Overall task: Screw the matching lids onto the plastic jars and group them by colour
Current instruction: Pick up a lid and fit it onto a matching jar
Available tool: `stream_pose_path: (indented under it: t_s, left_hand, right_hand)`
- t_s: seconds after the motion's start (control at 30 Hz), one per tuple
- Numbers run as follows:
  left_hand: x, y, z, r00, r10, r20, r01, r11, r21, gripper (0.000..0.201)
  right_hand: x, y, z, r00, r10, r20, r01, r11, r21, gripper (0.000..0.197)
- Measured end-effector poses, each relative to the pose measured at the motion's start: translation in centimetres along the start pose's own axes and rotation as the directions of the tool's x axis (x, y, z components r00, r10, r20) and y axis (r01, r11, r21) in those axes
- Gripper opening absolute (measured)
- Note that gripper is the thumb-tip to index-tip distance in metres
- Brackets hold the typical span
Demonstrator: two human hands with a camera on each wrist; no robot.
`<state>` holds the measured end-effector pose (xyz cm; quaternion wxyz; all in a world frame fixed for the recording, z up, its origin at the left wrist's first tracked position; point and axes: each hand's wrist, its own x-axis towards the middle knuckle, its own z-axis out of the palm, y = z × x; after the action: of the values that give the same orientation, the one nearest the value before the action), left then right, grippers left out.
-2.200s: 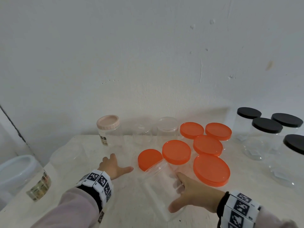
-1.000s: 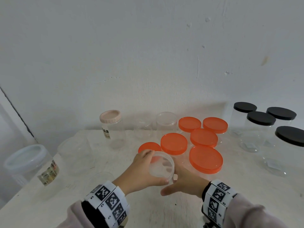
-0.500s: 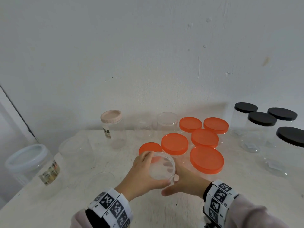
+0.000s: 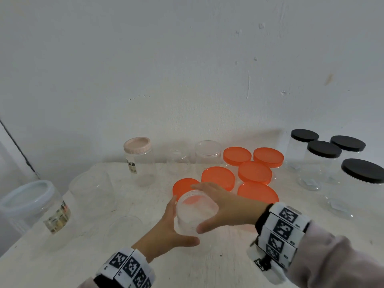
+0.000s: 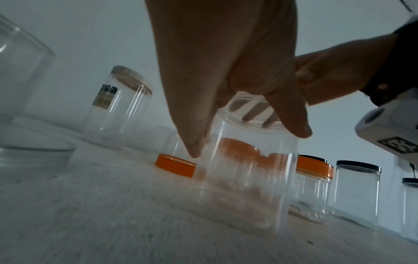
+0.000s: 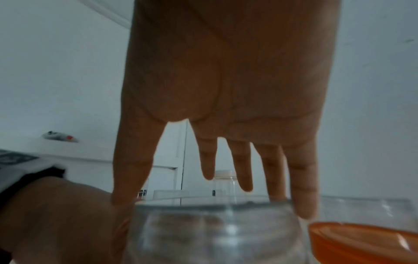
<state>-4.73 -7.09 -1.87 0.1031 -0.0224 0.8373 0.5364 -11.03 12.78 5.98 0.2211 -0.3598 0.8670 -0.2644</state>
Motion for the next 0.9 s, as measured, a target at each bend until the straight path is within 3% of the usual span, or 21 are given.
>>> stream_pose_path:
  t_s: [0.1,0.17,0.3,0.43,0.73,0.9]
  left_hand:
    - [0.5,0.0,1.0,0.998,0.064,-0.007,-0.064,0.997,-0.030,0.096]
    - [0.7,0.1,1.3,0.996,0.082,-0.018,-0.083,0.996,-0.015,0.084]
    - [0.7,-0.4,1.5,0.994,0.089,-0.058,-0.094,0.993,-0.074,0.094]
    - [0.7,-0.8,1.6,0.993,0.096,-0.063,-0.102,0.988,-0.115,0.088]
    - [0.5,-0.9,1.4,0.987,0.155,-0.039,-0.158,0.982,-0.105,0.105]
    - [0.5,-1.1,1.4,0.991,0.122,-0.048,-0.127,0.984,-0.128,0.112]
  right_hand:
    - [1.4,-2.4,-0.6,0.996,0.031,0.088,-0.006,0.963,-0.271,0.091]
    - [2.2,-3.4,-0.9,0.988,0.082,0.131,-0.028,0.929,-0.370,0.090]
    - [3.2,-4.3,-1.1,0.966,0.165,0.198,-0.045,0.863,-0.503,0.091]
    - [3.4,-4.4,-1.0,0.958,0.198,0.205,-0.050,0.826,-0.562,0.096]
    - [4.0,-4.1,-1.4,0.943,0.184,0.278,-0.007,0.845,-0.535,0.096]
    - [4.0,-3.3,-0.8,0.972,0.173,0.161,-0.070,0.863,-0.501,0.093]
